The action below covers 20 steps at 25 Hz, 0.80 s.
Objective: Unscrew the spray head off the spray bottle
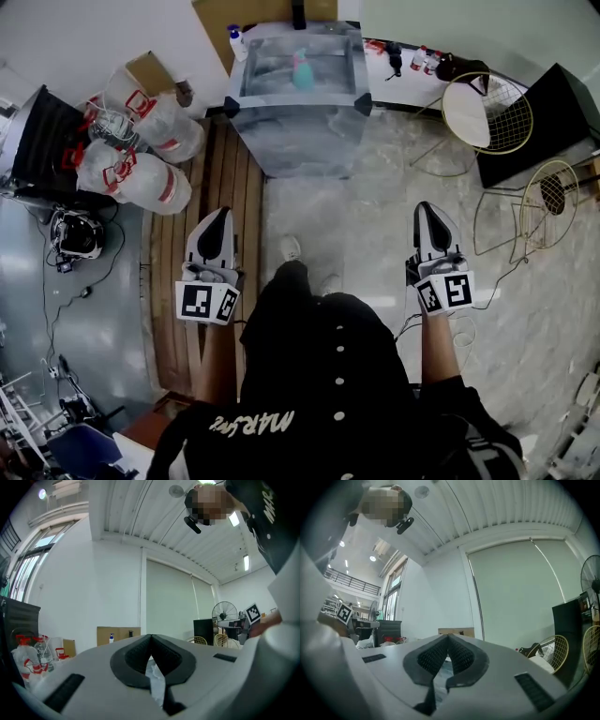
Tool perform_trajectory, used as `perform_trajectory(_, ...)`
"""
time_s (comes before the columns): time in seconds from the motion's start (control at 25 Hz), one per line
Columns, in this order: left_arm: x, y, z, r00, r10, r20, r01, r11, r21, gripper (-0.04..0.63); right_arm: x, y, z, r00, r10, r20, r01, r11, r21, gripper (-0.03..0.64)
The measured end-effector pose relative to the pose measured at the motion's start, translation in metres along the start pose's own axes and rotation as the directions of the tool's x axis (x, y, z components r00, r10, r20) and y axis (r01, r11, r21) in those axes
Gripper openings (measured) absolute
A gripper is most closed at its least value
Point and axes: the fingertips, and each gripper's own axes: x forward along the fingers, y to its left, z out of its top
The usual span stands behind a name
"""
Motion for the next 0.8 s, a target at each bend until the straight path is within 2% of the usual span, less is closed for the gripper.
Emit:
perform_trajectory(0.2, 0.019, 0.009, -0.003, 1.000, 0.015, 0.006, -0.015, 1.000, -0.009, 0.025, 0.020, -0.013, -0.001, 1.000, 0.001, -0.015, -0.001, 1.000, -0.017, 0.014)
perform_trajectory(0.44, 0.065, 0.015, -0.005, 0.999, -0.017, 0.032, 0.018, 1.000, -0.013, 0.025, 0.049, -0.032, -0.003, 1.000, -0.008, -0.018, 0.008, 1.000, -0.007, 0.014)
perform_trajectory(0.8, 0.152, 0.061, -0.005, 0.998, -0.046, 0.039, 0.046, 0.999, -0.006, 0.025, 0.139, -0.058, -0.005, 0.998, -0.016, -0.057, 0.014, 0.999, -0.035, 0.014)
